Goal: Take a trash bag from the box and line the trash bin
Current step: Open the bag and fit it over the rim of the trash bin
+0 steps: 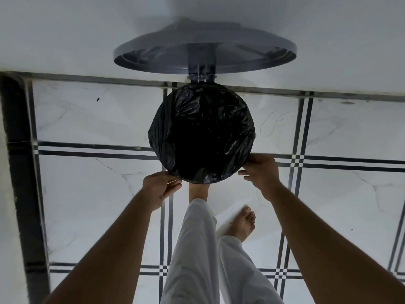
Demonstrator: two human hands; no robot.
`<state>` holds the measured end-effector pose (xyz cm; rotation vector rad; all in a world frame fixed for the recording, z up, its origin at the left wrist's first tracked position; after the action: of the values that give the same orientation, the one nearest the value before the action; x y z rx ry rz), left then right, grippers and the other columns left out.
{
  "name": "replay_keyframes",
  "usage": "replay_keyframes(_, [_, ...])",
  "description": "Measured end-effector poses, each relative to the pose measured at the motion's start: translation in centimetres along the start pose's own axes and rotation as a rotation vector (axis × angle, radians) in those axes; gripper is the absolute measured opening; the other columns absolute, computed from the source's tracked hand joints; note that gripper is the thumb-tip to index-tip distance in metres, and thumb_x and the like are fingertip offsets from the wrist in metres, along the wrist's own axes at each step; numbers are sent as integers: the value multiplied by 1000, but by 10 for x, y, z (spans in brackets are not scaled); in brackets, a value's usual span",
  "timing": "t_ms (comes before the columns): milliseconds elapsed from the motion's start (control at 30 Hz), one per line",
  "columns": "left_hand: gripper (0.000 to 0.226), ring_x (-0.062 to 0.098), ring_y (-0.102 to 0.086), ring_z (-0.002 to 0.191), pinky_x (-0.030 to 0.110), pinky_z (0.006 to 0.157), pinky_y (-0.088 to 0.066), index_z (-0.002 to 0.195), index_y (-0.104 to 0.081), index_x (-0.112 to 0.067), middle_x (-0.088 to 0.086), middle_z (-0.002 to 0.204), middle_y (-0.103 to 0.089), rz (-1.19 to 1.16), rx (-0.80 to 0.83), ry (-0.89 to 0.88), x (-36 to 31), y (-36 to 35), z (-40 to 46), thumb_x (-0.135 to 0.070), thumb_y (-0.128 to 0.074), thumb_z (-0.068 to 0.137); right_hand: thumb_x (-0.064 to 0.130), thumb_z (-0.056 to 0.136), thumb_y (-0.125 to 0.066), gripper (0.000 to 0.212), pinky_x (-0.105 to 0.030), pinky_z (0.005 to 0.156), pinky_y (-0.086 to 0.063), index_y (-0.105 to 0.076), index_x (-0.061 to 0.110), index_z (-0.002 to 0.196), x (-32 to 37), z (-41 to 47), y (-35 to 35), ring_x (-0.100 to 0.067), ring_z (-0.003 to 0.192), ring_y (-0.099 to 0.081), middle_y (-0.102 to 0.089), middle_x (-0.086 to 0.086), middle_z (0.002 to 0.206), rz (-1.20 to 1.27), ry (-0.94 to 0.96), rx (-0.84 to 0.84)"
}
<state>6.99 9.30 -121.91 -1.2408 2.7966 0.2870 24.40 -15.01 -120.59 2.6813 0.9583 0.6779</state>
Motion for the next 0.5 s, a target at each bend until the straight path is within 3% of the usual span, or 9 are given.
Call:
replay_keyframes(100, [23, 29, -81, 105, 31, 79, -69, 121, -73, 7, 23, 115, -81, -159, -20, 56, -6, 15, 0, 4, -71, 99, 5, 106, -72, 22, -44, 92, -66, -74, 9, 128, -2, -7, 10, -34, 99, -83, -84, -15, 112, 317, -87, 33])
replay_keyframes(167, [23, 29, -80, 97, 35, 76, -69, 127, -70, 5, 20, 116, -79, -220, -95, -16, -17, 23, -6, -2, -61, 107, 17, 108, -72, 16, -41, 91, -66, -75, 14, 124, 3, -11, 15, -27, 96, -83, -84, -9, 111, 366, -58, -81])
replay_keyframes(233, [22, 25, -78, 93, 36, 81, -67, 120, -73, -4, 16, 115, -79, -213, -191, -176, -34, 26, -13, -21, -67, 107, 30, 110, -71, 13, -42, 93, -66, -76, 20, 116, 13, -14, 15, -23, 96, -82, -85, -4, 109, 397, 14, -170])
replay_keyframes(367, [58, 18, -79, 95, 34, 85, -66, 119, -72, -17, 0, 109, -79, 34, -274, -510, -64, 9, -31, -58, -89, 82, 45, 100, -82, 27, -49, 93, -68, -79, 24, 116, 35, -14, 5, -27, 103, -82, -86, 2, 106, 422, 91, -198])
replay_keyframes(433, [70, 11, -74, 87, 25, 79, -61, 120, -66, -22, -6, 110, -70, 222, -406, -677, -66, -1, -37, -61, -96, 71, 48, 96, -85, 28, -51, 96, -67, -80, 26, 114, 42, -12, -1, -22, 100, -82, -86, 6, 101, 385, 90, -244])
replay_keyframes(500, [56, 10, -67, 82, 22, 74, -56, 116, -66, -19, -5, 111, -63, 472, -466, -862, -61, -11, -38, -50, -95, 78, 45, 97, -84, 21, -50, 98, -66, -80, 27, 108, 43, -12, -5, -17, 99, -81, -85, 9, 98, 343, 78, -310])
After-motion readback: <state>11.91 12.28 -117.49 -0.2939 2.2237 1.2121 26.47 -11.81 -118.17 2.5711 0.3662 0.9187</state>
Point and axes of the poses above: each hand's wrist, its own z-axis towards the middle knuckle, its own y-axis out of the back of the hand, x = y × z, the point moved 2 cm from there along z, towards the middle knuckle
